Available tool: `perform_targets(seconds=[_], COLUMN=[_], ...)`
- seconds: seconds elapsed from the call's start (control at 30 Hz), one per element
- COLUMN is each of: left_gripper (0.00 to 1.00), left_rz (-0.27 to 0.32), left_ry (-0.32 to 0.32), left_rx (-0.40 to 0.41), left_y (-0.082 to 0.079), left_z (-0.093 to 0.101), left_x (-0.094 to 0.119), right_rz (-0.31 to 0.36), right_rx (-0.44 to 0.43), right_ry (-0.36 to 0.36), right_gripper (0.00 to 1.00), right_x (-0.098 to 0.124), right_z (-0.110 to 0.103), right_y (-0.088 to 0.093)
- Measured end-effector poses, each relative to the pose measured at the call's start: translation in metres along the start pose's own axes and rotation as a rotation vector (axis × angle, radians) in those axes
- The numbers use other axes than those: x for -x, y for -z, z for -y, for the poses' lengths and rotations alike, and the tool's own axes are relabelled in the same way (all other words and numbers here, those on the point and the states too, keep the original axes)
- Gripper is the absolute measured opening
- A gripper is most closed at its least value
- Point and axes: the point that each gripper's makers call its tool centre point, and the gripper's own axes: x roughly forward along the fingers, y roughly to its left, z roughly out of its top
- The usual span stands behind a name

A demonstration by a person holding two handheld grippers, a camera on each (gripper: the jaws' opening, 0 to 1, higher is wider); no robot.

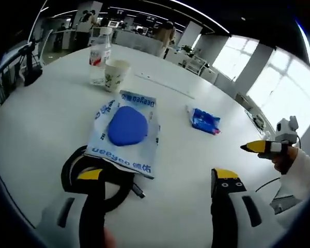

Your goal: Arrange the tabletop items into an orderly group along one side of the table until the central work area is clear of visible clutter.

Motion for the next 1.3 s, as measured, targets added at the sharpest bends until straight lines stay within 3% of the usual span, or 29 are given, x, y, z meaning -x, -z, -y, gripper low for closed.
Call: perform_targets(seconds=[0.13,0.33,0.5,0.63,0.77,1.0,1.1,1.3], left_gripper=[0.83,0.78,0.72,0.59,0.38,0.15,0.12,0.04], left_rz=[-0.004,-0.009,0.019,0.017,0.045,0.073,0.091,0.099], left_ry=[-0.005,-0.008,-0.023,-0.038,-0.044,-0.092,-0.086,-0.109], left_rx=[0.095,0.142,0.299,0.359,0.459,0.588,0.650,0.656], left_y=[0.002,0.002,-0.001,0.001,0.001,0.006,0.005,0.003], left_z=[-0.006,-0.008,-0.017,-0.024,-0.032,-0.050,-0.053,-0.053], left_x=[-0.005,-0.008,-0.012,-0.015,-0.018,-0.021,-0.020,-0.017], right_rz=[0.043,0.058,0.068,0.074,0.073,0.082,0.081,0.076], right_rx=[-0.064,-0.101,-0.138,-0.171,-0.180,-0.212,-0.210,-0.207], right_ry=[-0.010,-0.016,-0.011,-0.009,-0.012,-0.009,-0.008,-0.015], right_gripper=[0.58,0.58,0.58,0.57,0.57,0.56,0.56,0.55], right_x=[0.003,0.008,0.014,0.016,0.017,0.018,0.017,0.015], right_z=[-0.003,-0.008,-0.009,-0.010,-0.013,-0.014,-0.014,-0.016], right_y=[-0.001,0.008,0.020,0.027,0.031,0.035,0.035,0.035])
